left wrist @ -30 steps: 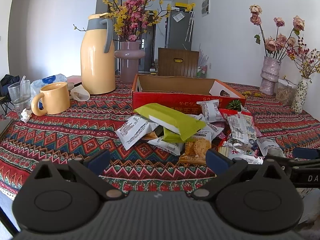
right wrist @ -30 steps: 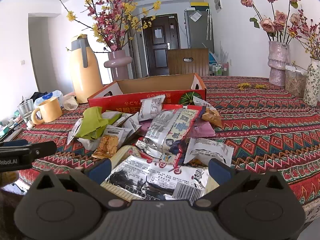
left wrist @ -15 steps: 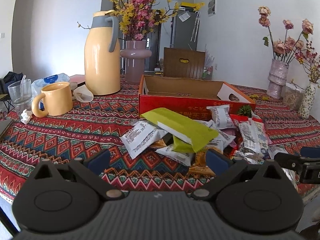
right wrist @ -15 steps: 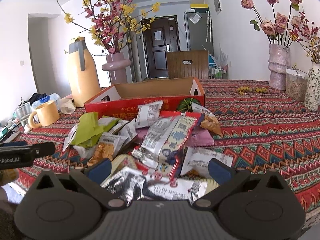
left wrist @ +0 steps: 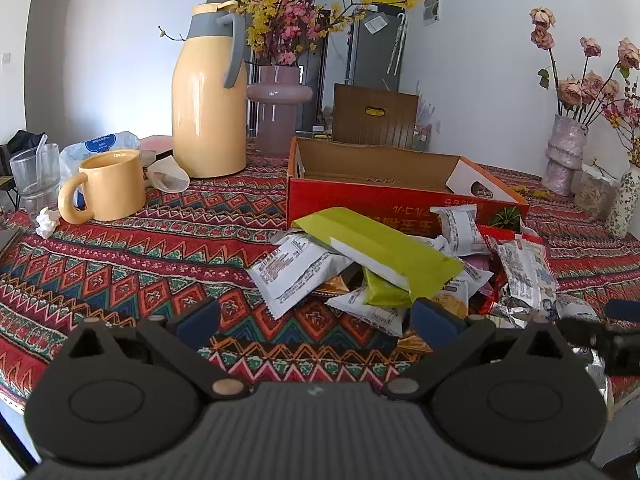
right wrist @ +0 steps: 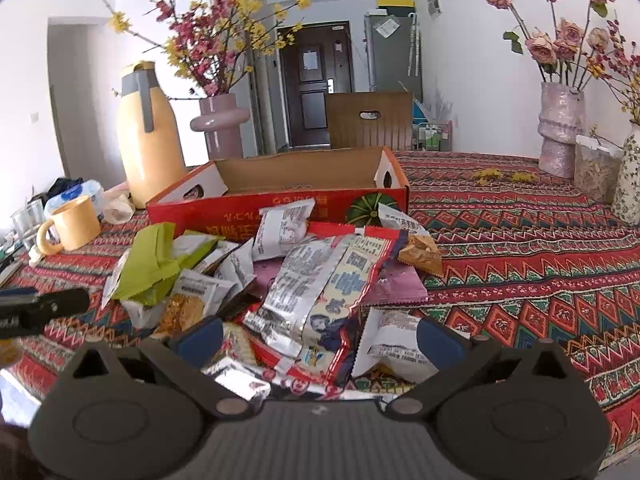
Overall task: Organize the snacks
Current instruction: 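Move both tools over the snack pile toward the packets, then grasp the silver snack bag with red print with the right tool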
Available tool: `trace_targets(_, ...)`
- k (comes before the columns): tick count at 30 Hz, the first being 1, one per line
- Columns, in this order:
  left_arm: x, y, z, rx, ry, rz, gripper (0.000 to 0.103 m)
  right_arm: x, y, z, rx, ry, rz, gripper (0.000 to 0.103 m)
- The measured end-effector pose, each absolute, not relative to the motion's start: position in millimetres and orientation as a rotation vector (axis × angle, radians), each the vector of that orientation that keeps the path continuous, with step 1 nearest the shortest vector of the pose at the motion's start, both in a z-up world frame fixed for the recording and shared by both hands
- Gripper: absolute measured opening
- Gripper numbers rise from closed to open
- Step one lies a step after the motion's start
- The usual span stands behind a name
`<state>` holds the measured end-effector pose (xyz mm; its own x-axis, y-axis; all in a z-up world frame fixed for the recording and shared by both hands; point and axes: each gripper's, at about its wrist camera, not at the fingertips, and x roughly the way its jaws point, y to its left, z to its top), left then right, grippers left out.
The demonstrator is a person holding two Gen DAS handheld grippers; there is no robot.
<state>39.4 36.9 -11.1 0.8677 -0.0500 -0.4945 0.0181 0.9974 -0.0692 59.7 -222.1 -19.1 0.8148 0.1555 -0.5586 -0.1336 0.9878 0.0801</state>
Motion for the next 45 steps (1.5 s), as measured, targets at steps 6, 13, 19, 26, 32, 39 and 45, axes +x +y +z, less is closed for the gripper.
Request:
trace_targets(6, 34, 34, -15, -0.047, 0.532, -0.058, 0.103, 45, -219, -30, -0.044, 0.639, 0.214, 0.103)
trace_targets(13, 28, 35, -14, -0.047, 0.528, -0.064, 0.103, 53, -218, -49, -0.116, 0.629, 0.259, 0.103)
trace_targets(19, 27, 41, -16, -0.059, 0.532, -0.063, 0.103, 51, -226, -61, -0.071, 0.65, 0.299, 0.103)
trace_targets(26, 26, 43, -18, -0.069, 0.538, -0.078, 0.103, 35, -219, -59, -0.079, 0.637, 0.313, 0.085)
trace_targets(32, 24, 49, -19, -0.081, 0.543, -0.078, 0.103, 29, -206, -52, -0.097, 0.637, 0.363, 0.042)
trace_targets(39, 21, 56, -16, -0.09, 0.54, -0.065, 0.103, 25, -202, -45, -0.055, 0.611, 0.36, 0.027)
trace_targets(45, 23, 53, -8, -0.091, 0.538, -0.062, 0.103, 18, -211, -33, -0.004, 0.562, 0.345, 0.026)
